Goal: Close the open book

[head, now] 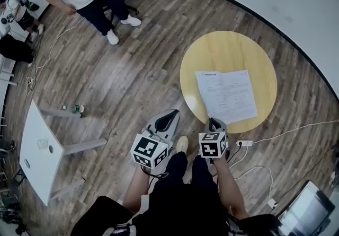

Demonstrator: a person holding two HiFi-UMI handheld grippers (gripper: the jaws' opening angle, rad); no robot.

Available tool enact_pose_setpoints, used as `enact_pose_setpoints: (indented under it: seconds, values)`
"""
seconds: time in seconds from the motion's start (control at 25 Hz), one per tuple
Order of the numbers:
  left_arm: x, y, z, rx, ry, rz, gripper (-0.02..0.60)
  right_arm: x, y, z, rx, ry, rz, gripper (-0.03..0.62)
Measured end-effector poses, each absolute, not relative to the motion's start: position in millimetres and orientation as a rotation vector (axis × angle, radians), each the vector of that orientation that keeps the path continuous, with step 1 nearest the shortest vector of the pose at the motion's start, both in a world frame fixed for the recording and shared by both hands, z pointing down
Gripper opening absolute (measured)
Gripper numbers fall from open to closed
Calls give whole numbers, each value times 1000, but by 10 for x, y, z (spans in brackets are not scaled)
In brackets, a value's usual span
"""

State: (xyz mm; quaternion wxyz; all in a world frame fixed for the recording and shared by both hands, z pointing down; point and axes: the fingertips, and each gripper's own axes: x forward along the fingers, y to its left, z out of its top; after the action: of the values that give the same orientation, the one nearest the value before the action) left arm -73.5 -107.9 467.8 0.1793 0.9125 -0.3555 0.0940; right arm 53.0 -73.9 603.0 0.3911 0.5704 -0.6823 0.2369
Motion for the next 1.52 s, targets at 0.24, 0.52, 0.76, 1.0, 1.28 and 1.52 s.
enact_pose_setpoints:
  seconds: [0.24,0.52,0.76,1.0,1.28,1.52]
  values:
    - [-571,-1102,4437,2632,-987,243,-2,798,-759,5762,1526,-1731,593,15]
    - [-293,-1123,4283,2675,-959,248,-2,1268,-787,5597,1614,-1714,602,15]
    - [-29,-1129,4265,2702,-925,261,-2,1665,-804,5612,1664,-1691,617,15]
    - [198,-1182,4291,2705,-906,284,-2,2040,-844,5664,1693,-1666,645,15]
    - [501,-1292,4305,2717,-886,285,-2,2444,-874,5801,1710,-1650,714,15]
    - [794,-1401,4380,2725,-860,291,-2,2741,-925,5989,1706,-1643,769,15]
